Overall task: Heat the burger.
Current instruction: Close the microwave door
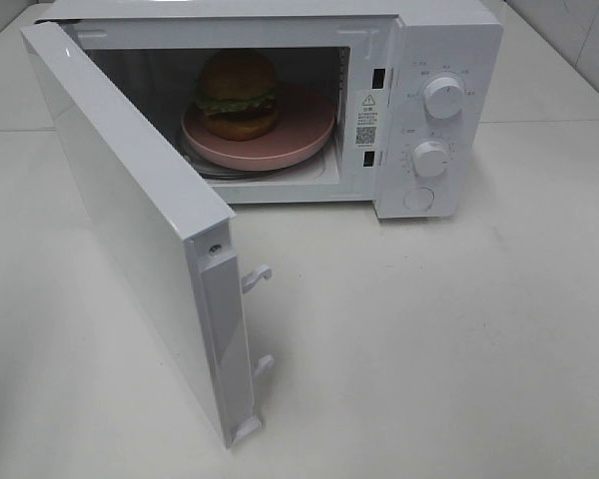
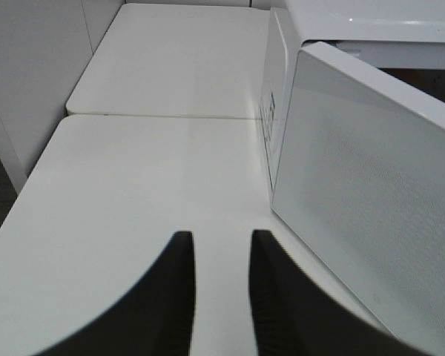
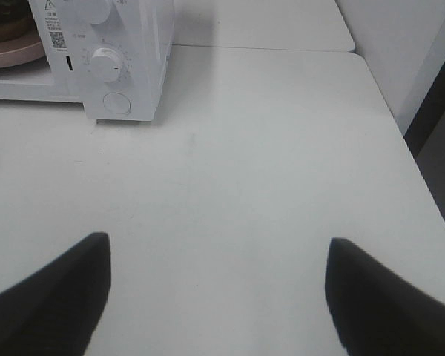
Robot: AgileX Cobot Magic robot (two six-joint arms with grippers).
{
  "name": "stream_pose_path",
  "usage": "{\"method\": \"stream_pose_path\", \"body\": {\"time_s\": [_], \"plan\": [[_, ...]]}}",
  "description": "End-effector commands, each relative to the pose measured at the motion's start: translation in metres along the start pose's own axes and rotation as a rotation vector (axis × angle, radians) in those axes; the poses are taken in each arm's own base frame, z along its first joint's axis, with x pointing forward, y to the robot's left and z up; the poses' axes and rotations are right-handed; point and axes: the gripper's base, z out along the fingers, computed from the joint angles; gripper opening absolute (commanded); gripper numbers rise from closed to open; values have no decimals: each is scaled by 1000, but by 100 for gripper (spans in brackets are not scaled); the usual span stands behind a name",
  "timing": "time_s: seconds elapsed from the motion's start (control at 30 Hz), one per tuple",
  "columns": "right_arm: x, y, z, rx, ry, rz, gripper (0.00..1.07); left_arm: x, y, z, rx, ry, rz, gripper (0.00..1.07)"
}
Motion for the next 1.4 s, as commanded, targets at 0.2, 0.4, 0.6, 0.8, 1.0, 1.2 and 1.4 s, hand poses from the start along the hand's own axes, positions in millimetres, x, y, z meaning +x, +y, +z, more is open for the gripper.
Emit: {"method": "stream_pose_path", "body": {"time_s": [0.2, 0.4, 0.6, 0.8, 1.0, 1.2, 1.4], "plan": [[2, 0, -4, 2, -33, 5, 76, -22, 4, 39, -24, -103, -9, 0], [2, 0, -4, 2, -33, 6, 76, -16, 9, 70, -54, -213, 20, 0], [2, -1, -4, 2, -33, 5, 76, 8, 12, 99, -71, -353, 48, 0], [2, -1, -4, 2, -33, 5, 76, 21, 11, 127, -48, -351, 98, 0], [2, -1, -4, 2, -33, 5, 75, 37, 7, 155, 28, -284, 63, 0], [2, -1, -4, 2, -33, 5, 75, 53, -4, 176, 163, -249, 65, 0], [2, -1, -4, 2, -33, 5, 75, 61, -9, 187, 233, -235, 53, 0]]}}
